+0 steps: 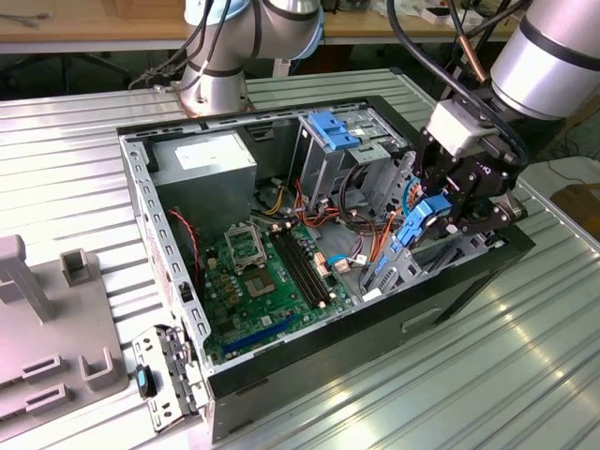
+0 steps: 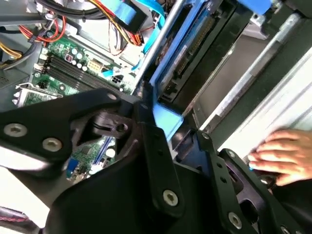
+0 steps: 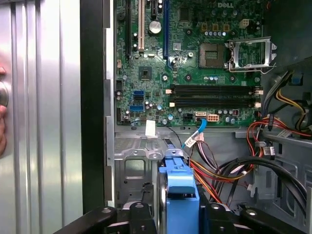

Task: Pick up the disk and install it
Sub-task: 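Insert the disk into the insertion slot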

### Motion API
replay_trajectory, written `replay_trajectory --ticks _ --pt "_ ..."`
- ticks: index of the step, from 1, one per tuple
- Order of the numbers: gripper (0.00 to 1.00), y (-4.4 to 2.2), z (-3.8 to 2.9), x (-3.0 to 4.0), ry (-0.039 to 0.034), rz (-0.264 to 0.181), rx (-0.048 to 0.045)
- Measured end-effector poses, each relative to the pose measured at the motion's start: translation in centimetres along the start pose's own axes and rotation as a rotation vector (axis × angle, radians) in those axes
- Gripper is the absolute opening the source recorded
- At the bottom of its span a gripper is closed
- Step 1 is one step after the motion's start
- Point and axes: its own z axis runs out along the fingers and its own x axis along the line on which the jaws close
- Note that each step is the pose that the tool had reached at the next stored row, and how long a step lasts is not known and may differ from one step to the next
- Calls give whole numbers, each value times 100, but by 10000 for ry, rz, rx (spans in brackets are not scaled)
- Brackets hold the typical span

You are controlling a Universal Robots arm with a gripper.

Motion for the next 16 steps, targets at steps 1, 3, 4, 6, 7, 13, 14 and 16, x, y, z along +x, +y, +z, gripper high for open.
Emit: replay_trajectory --ticks 1,3,4,6,7,13,14,16 --pt "43 0 -9 -2 15 0 -2" --pt "50 1 -6 -2 12 1 -2" --pt "50 1 -6 -2 12 1 -2" --pt "50 1 -6 -2 14 1 -2" --pt "50 1 -5 -2 13 1 -2" --pt "36 -97 -1 -1 12 2 -2" --pt "29 -152 1 -2 12 1 -3" --pt "11 -302 8 -11 11 1 -2"
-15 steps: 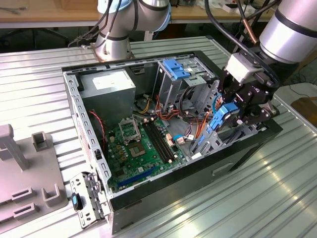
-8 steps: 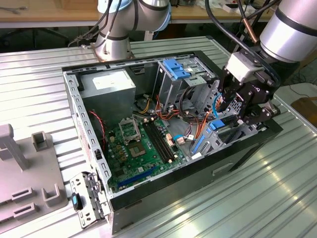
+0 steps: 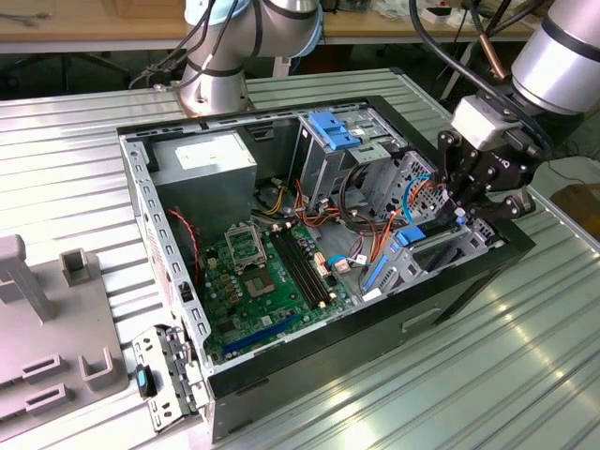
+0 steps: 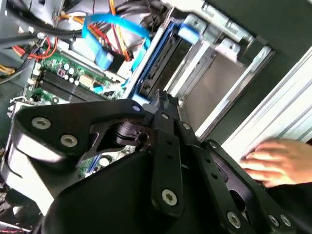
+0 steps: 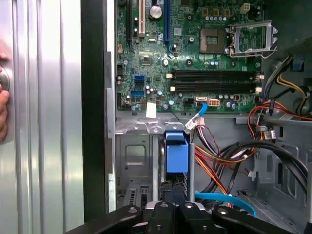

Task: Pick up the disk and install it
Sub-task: 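Insert the disk into the insertion slot, then insert the first disk wire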

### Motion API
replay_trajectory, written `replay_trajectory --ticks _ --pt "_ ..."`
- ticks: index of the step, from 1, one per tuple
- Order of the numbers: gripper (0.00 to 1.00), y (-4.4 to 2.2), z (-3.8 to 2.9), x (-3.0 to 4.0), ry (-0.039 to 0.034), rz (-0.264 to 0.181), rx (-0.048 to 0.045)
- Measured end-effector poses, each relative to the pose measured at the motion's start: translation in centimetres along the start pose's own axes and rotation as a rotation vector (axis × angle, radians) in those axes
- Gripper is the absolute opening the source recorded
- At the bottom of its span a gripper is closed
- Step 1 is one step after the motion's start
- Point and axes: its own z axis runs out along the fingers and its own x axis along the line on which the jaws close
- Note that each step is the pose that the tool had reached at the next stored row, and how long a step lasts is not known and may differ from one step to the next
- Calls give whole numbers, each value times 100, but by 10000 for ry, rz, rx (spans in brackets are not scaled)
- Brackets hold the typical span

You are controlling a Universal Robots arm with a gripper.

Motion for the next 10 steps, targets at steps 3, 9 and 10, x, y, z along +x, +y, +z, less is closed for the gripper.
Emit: replay_trajectory --ticks 3,9,10 --pt "11 -49 3 -1 2 0 0" --pt "11 -51 4 -1 1 0 0" --pt "11 -52 4 -1 1 0 0"
